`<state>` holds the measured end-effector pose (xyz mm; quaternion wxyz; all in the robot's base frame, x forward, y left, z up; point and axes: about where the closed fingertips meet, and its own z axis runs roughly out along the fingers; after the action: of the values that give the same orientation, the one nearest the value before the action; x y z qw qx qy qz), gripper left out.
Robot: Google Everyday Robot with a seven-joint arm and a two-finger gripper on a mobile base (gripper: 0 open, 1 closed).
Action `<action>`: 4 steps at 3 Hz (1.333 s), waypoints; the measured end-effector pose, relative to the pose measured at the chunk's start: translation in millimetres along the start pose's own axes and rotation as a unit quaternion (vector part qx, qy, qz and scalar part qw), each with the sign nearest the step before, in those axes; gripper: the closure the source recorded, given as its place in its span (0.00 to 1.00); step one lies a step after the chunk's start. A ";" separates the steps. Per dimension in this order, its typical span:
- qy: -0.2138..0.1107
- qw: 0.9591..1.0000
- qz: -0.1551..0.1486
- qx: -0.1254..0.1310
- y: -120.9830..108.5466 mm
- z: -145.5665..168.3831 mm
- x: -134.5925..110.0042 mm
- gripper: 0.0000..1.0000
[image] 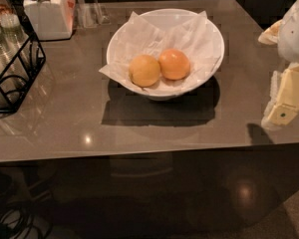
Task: Pick orange from white bowl
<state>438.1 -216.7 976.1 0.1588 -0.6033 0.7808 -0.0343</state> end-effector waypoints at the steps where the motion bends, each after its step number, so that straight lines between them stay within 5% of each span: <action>1: 0.000 1.000 0.000 0.000 -0.1 0.0 -0.1 0.00; 2: -0.007 1.000 -0.009 0.010 -8.6 -2.9 -5.8 0.00; 4: -0.086 0.996 -0.027 -0.015 -74.7 13.6 -49.5 0.00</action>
Offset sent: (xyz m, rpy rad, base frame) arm 0.0182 0.0047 0.0074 0.0065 -0.0293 0.0363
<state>522.7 -187.8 991.7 0.2153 -0.6273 0.7481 0.0247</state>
